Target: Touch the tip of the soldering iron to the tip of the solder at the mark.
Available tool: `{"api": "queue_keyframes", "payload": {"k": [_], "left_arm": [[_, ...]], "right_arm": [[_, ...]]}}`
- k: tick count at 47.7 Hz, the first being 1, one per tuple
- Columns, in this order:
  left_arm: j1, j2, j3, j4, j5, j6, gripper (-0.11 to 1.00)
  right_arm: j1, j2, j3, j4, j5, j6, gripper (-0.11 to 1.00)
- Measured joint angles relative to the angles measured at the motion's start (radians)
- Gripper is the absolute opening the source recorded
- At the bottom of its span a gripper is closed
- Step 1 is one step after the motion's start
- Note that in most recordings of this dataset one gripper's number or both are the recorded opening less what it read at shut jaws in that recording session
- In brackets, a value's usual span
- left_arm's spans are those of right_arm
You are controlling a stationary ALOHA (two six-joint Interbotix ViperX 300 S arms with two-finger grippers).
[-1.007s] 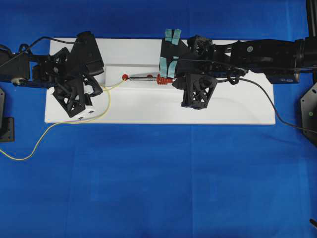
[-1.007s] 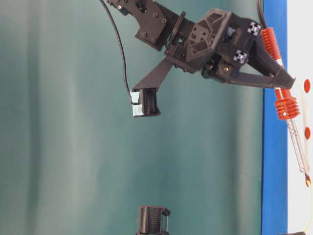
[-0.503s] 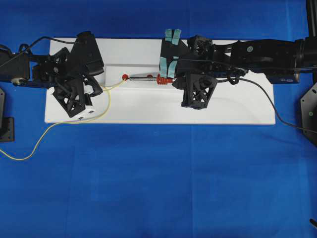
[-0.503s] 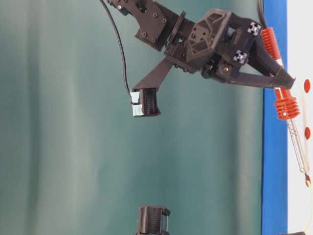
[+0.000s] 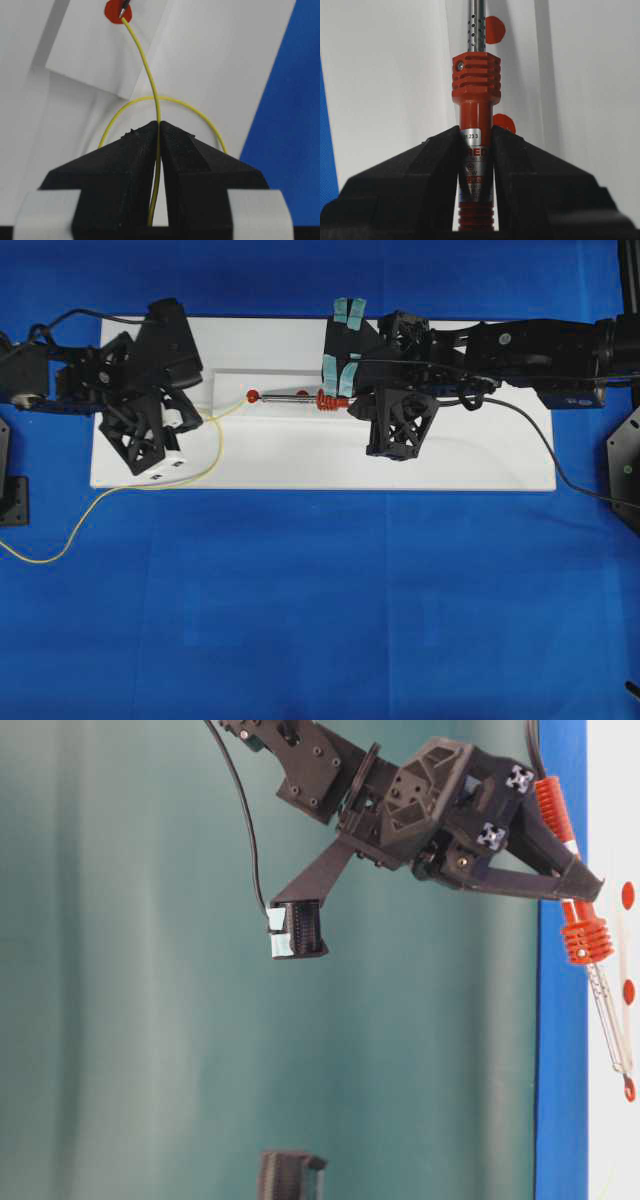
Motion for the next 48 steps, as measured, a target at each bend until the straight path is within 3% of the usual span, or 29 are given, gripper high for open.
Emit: {"api": "queue_keyframes", "payload": {"k": [16, 31, 48], "left_arm": [[-0.005, -0.155, 0.066, 0.0, 0.025, -0.021, 0.02], [-0.009, -0.196, 0.092, 0.0, 0.02, -0.06, 0.02], [-0.009, -0.196, 0.092, 0.0, 0.02, -0.061, 0.02]], "right_arm": [[0.0, 0.0, 0.0, 0.002, 0.0, 0.002, 0.06], [-0.008, -0.005, 0.008, 0.002, 0.0, 0.002, 0.06], [-0.038, -0.198, 0.16, 0.002, -0.044, 0.009, 0.07]]}}
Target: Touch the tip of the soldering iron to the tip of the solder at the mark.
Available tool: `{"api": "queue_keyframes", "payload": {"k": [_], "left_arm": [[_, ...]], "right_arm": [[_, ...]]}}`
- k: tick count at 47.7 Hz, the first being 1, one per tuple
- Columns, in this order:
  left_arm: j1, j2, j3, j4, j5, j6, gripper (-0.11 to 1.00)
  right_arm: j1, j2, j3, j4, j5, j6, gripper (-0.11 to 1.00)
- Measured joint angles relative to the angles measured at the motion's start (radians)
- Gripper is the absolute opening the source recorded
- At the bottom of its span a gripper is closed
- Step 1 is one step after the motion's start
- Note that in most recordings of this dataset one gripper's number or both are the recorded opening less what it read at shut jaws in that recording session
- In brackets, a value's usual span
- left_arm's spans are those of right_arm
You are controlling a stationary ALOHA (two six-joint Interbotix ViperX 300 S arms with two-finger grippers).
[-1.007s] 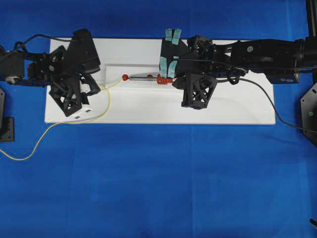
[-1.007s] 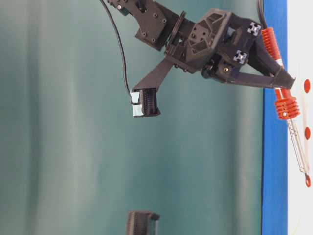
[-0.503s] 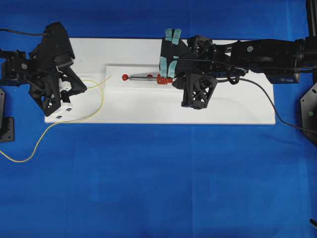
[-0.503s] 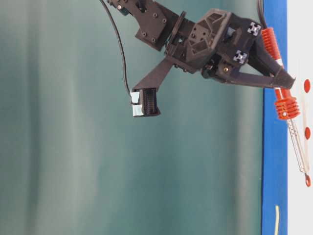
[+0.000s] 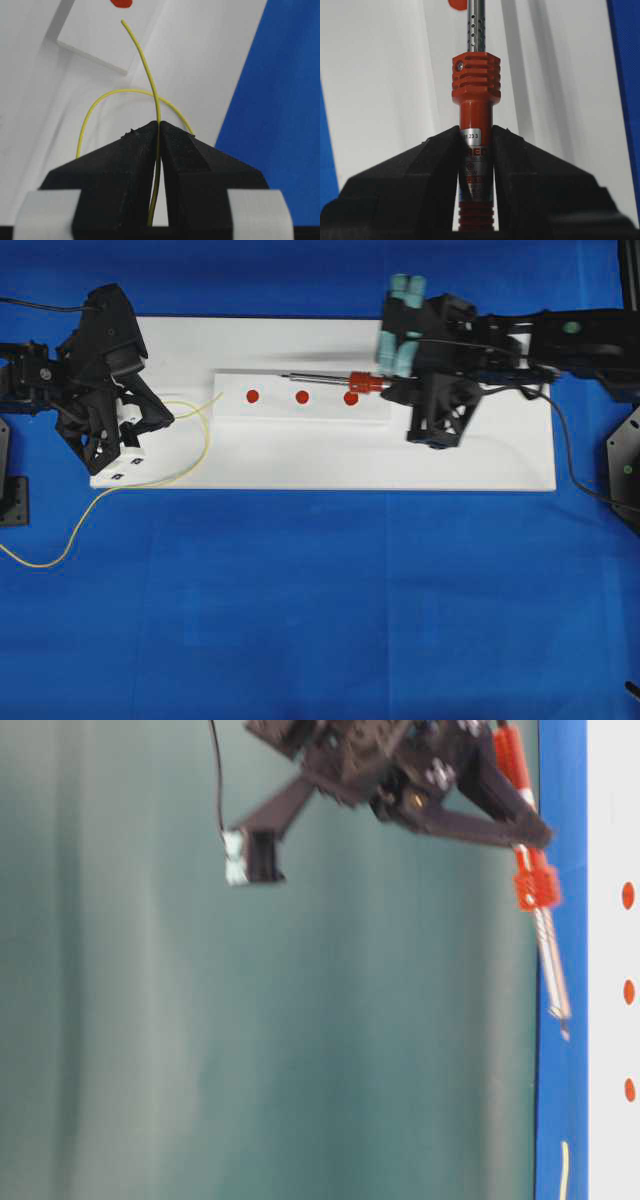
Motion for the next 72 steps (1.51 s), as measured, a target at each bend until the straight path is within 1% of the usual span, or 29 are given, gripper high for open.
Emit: {"api": "queue_keyframes", "payload": {"k": [7, 25, 31, 44, 52, 62, 72], "left_arm": [[0.0, 0.0, 0.0, 0.0, -0.003, -0.002, 0.02], [0.0, 0.018, -0.008, 0.0, -0.029, -0.002, 0.02], [0.0, 0.066, -0.046, 0.0, -0.043, -0.002, 0.02], [0.0, 0.213, -0.195, 0.0, -0.035, 0.005, 0.02], [0.0, 0.302, -0.264, 0.0, -0.032, 0.0, 0.02], [0.0, 0.403, -0.299, 0.0, -0.031, -0.003, 0.02], [0.0, 0.437, -0.301, 0.0, -0.031, -0.003, 0.02]], "right_arm": [[0.0, -0.037, 0.038, 0.0, -0.029, 0.005, 0.07], [0.0, -0.044, 0.048, -0.002, -0.038, 0.005, 0.07], [-0.002, -0.046, 0.051, -0.002, -0.038, 0.005, 0.06], [-0.008, -0.072, 0.075, 0.0, -0.038, 0.005, 0.07], [-0.011, -0.083, 0.089, -0.002, -0.038, 0.005, 0.07], [-0.015, -0.086, 0.091, -0.002, -0.038, 0.003, 0.06], [-0.015, -0.086, 0.092, -0.002, -0.046, 0.003, 0.06]]}}
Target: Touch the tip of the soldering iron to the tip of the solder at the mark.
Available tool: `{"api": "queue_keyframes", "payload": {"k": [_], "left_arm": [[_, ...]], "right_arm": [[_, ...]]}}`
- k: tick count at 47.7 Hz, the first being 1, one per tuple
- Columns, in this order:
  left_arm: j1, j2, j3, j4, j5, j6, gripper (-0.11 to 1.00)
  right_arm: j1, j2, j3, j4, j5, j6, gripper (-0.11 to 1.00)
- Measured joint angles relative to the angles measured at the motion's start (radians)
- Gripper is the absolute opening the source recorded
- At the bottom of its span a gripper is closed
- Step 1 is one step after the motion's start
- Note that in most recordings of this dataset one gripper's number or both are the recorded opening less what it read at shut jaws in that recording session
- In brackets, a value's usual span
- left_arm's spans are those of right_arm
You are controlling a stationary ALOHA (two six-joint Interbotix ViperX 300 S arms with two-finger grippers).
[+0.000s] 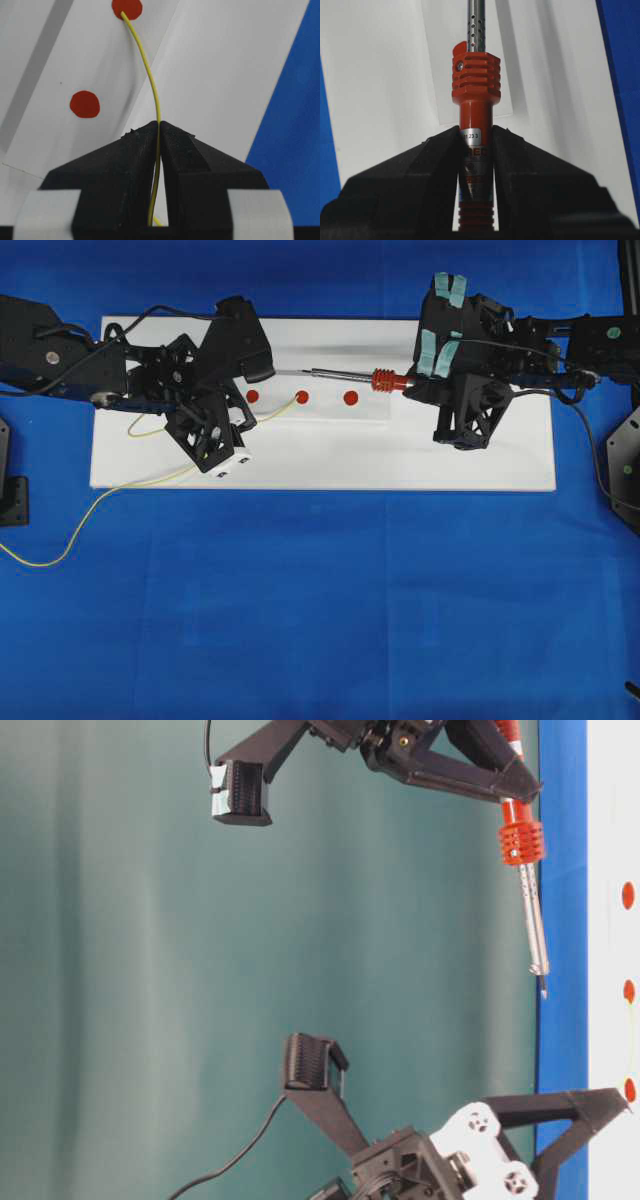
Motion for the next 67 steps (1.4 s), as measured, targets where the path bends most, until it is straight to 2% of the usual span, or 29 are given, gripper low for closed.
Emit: {"api": "queue_keyframes", "payload": {"k": [19, 37, 67], "left_arm": [[-0.006, 0.002, 0.0, 0.0, -0.002, 0.0, 0.02], [-0.008, 0.002, 0.0, 0.0, 0.0, 0.0, 0.02], [-0.006, 0.002, 0.0, 0.0, -0.002, -0.002, 0.02]], "right_arm": [[0.0, 0.003, 0.014, 0.002, -0.006, -0.002, 0.07], [0.012, 0.087, 0.014, 0.002, -0.023, 0.0, 0.07], [0.028, 0.11, 0.014, 0.002, -0.038, 0.0, 0.06]]}}
